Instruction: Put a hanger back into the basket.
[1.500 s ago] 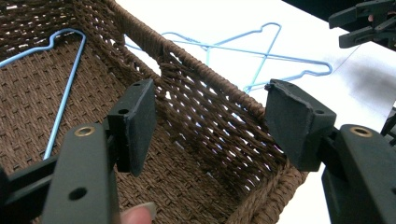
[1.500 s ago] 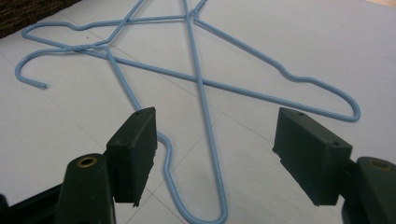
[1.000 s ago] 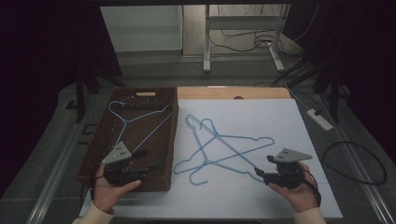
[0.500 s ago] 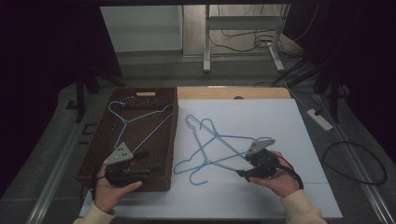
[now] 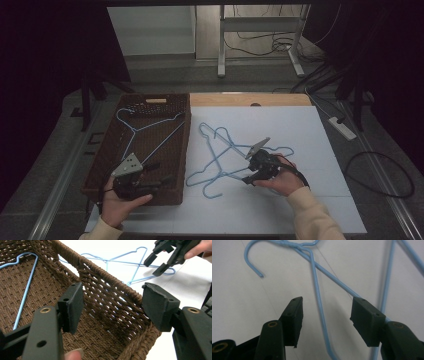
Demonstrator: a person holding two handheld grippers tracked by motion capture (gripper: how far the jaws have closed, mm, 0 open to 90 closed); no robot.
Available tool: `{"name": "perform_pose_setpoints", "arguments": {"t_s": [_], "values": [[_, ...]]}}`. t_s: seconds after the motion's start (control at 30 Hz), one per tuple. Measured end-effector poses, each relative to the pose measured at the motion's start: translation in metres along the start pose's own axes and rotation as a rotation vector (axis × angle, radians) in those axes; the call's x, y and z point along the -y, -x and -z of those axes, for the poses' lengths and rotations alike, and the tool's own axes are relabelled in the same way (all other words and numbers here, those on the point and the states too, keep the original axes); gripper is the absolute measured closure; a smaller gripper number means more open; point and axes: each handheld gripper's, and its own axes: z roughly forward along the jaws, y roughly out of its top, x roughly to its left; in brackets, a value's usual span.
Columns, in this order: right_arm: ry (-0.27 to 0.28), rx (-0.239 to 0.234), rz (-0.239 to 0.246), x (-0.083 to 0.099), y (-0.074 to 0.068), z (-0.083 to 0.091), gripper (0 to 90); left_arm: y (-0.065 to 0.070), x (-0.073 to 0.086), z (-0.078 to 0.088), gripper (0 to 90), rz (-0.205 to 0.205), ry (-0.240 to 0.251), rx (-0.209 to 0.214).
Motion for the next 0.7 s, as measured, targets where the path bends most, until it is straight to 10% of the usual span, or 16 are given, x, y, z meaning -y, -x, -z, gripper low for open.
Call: {"name": "perform_pose_setpoints", "arguments": {"t_s": [0.7], "values": [[-0.242,-0.018,0.123,-0.033,-0.004,-0.028,69.1,-0.002,0.001,0.000,34.9,0.003,-0.004,-0.007]]}}
